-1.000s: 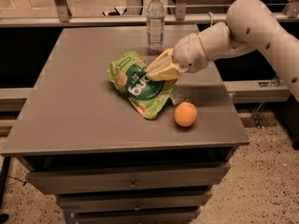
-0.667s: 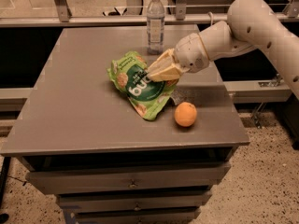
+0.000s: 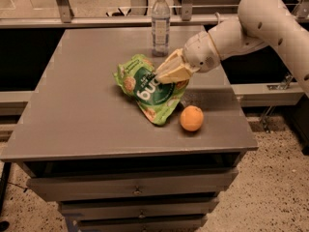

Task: Move green rice chip bag near orange

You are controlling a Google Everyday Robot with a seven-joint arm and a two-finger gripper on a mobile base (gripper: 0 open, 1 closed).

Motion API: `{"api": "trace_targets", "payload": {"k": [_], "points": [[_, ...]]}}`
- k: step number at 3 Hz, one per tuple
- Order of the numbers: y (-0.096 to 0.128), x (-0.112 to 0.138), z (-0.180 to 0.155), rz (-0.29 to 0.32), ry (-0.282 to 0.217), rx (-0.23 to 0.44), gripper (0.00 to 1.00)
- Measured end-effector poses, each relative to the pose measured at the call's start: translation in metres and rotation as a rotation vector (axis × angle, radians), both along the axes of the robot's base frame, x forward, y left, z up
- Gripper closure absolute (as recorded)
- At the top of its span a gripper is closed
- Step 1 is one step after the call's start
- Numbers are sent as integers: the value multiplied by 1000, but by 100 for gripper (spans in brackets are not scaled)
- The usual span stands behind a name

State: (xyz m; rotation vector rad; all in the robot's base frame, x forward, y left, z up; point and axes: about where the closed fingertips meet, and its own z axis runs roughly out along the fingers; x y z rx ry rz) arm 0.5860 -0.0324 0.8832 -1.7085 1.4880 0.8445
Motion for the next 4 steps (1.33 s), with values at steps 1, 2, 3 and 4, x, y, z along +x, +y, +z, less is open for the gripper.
{"api": "trace_targets", "payload": {"k": [1,2,3,4], "points": [[-1,0,0,-1,6,-3,100],[-1,-1,-1,-5,19,-12,85],[-3,-1,-1,-10,28,-21,62],[-4,-1,-1,-12,33,-29,38]]}}
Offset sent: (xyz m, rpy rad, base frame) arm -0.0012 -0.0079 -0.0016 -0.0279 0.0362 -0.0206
